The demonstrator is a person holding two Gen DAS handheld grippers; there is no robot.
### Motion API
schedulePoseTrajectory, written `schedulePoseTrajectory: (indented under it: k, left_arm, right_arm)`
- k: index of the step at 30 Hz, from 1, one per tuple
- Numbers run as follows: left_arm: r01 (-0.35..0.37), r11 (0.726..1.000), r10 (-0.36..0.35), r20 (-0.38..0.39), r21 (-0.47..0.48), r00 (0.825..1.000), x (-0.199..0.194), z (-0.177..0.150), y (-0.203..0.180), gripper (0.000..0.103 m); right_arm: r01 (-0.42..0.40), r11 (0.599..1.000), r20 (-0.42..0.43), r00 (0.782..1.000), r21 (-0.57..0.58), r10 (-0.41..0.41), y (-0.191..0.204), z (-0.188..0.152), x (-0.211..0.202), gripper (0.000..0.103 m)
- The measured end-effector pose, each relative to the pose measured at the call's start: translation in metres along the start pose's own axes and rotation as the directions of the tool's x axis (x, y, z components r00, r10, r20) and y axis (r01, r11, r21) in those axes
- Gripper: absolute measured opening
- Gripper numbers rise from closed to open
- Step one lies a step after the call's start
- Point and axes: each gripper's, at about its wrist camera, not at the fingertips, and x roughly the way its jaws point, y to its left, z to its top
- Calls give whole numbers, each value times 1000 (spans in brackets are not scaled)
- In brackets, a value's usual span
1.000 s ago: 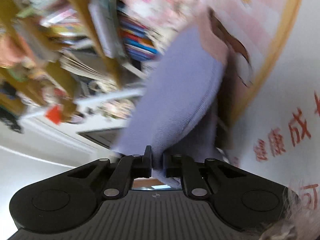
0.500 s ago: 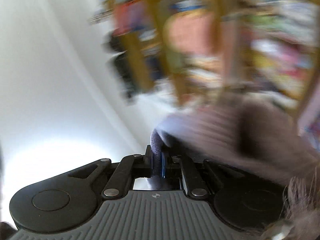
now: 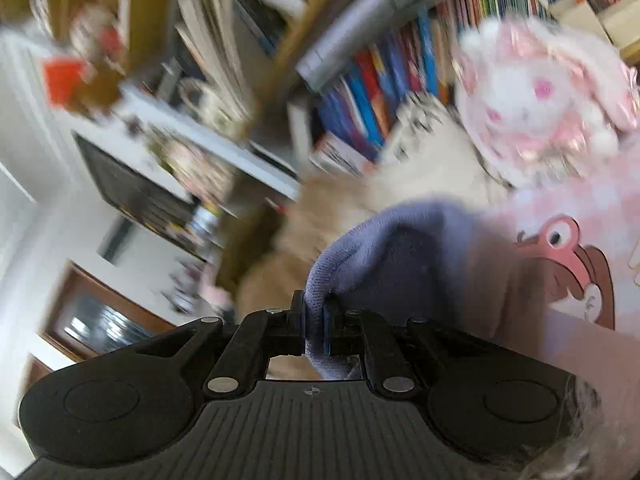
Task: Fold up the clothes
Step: 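Lift the sweater with both grippers and shake it open in the air, then open both grippers and drop the sweater onto the bed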
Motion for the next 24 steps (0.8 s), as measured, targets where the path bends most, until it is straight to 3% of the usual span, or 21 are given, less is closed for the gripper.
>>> schedulePoseTrajectory:
  k: [3,8,9,11,12,14,16,20,24]
  left_arm:
    - [3,1000,-3,-15,-10,1000,0,-7,2,34]
    - [13,1000,-13,-38,-10,999,-2,-18,-2,38]
    - [15,1000,-15,-40,-6,999,-1,-20,-3,43]
    - [22,1000,-22,-41,-4,999,2,-23,-4,48]
    - [27,1000,-28,-42,-6,999,3,-25,-4,48]
    - [45,999,-46,-50,-14,998,6,-27,-8,48]
    - [57,998,-57,-48,-1,997,8,-26,-12,48]
    - [93,994,-91,-49,55,995,13,-25,-31,48]
    - [146,983,-141,-56,107,988,18,-22,-53,48]
  right_arm:
    - [53,997,-13,998,-55,-54,1,-8,26,8]
    - [153,974,-29,987,-168,-160,-1,-12,58,18]
    - [146,972,-37,987,-182,-156,0,-14,58,22]
    - [125,970,-51,989,-206,-139,1,-20,54,42]
    - [101,972,-53,992,-210,-114,2,-26,46,53]
    - [59,973,-60,995,-224,-75,5,-38,30,55]
    - [67,961,-68,994,-269,-88,6,-53,6,55]
    - [164,912,-39,981,-376,-192,-6,-90,-52,55]
    - [251,867,-64,950,-430,-307,-28,-120,-94,55]
